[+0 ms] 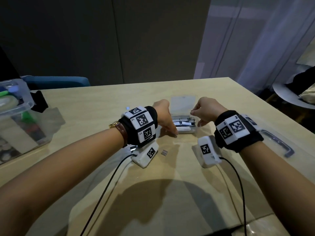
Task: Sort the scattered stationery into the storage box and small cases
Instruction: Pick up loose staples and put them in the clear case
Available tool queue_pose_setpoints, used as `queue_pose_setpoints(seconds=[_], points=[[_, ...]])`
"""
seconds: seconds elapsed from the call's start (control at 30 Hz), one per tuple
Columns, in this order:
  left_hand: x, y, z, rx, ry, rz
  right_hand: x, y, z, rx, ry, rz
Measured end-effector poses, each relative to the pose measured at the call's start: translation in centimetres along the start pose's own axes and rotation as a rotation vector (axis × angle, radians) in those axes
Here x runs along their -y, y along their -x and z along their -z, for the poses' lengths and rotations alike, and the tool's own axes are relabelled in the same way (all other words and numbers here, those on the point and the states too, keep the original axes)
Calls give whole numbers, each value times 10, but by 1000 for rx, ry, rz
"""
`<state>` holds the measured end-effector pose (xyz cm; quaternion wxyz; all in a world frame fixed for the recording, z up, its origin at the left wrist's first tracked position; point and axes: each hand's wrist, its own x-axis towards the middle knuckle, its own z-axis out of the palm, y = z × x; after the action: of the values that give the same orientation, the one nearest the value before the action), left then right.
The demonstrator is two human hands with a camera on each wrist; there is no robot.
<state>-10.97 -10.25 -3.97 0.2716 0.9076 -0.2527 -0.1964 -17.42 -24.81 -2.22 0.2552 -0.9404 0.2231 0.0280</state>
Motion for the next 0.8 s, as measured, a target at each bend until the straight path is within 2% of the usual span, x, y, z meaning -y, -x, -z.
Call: queue_pose_setpoints(seconds=[0.2, 0.3, 0.4, 0.5, 0.7, 0.77, 0.8], points=[[37, 25, 62, -316, -12, -17, 72, -13, 3, -39, -74, 210], [70, 44, 97, -372, 35, 47, 110, -13, -9, -46, -175, 361], [104, 66, 115, -414, 71, 116, 135, -9, -31, 43, -249, 449], [132, 83, 113, -397, 92, 191, 148, -8, -56, 175, -240, 516], [157, 99, 100, -248, 135, 340, 154, -8, -89, 334, -99, 572], [158, 102, 99, -182, 167, 362, 150, -12, -93, 330, -38, 595], [158, 103, 98, -159, 179, 366, 147, -13, -92, 277, 15, 616]])
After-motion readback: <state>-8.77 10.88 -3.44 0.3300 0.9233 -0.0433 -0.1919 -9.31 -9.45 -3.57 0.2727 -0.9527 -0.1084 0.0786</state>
